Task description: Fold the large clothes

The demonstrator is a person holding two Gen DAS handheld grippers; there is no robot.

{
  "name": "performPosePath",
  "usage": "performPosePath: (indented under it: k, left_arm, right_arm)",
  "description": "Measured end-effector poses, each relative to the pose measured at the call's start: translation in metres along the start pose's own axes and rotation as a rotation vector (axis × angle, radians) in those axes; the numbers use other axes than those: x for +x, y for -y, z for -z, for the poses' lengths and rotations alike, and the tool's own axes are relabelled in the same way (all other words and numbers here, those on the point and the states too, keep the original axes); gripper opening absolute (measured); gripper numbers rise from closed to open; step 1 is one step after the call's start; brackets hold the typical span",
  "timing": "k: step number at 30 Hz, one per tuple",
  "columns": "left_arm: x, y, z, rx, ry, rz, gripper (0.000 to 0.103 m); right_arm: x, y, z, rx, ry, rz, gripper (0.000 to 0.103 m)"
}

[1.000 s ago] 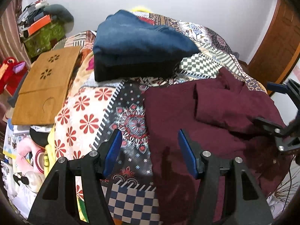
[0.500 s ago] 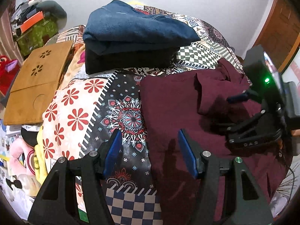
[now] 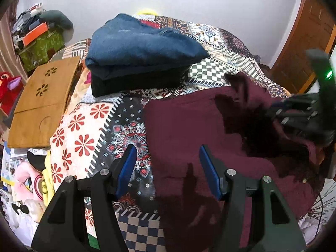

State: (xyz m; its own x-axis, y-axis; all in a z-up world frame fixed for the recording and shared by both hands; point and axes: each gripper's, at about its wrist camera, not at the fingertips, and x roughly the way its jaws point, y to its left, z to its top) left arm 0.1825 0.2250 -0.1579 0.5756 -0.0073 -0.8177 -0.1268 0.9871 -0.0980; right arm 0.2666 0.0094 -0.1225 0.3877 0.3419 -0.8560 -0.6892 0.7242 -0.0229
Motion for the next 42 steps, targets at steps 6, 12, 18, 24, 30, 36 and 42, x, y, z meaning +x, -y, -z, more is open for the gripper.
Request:
performPosePath:
  k: [6, 12, 18, 24, 30, 36, 42]
  left_arm:
    - [-0.005, 0.036, -0.010, 0.038, 0.010, 0.015, 0.062]
    - [0.008, 0.079, -0.005, 0.079, -0.026, 0.044, 0.065]
    - [0.034, 0.109, 0.017, 0.095, -0.124, 0.061, 0.065]
    - [0.052, 0.126, 0.038, 0.106, -0.195, 0.062, 0.065]
    - [0.053, 0.129, 0.044, 0.086, -0.193, 0.056, 0.066]
    - [0.053, 0.131, 0.045, 0.097, -0.189, 0.048, 0.066]
    - [0.052, 0.136, 0.045, 0.113, -0.176, 0.038, 0.066]
  right_arm:
    - [-0.067, 0.050, 0.006, 0.143, 0.173, -0.019, 0.017]
    - [-0.103, 0.098, 0.038, 0.283, 0.301, -0.037, 0.017]
    - [-0.103, 0.144, 0.088, 0.427, 0.305, -0.033, 0.017]
    - [-0.068, 0.171, 0.145, 0.575, 0.198, 0.007, 0.019]
    - [-0.049, 0.180, 0.186, 0.741, 0.148, 0.014, 0.034]
    - [-0.081, 0.189, 0.194, 0.796, 0.177, 0.134, 0.042]
    - [-0.088, 0.182, 0.173, 0.692, 0.200, 0.218, 0.063]
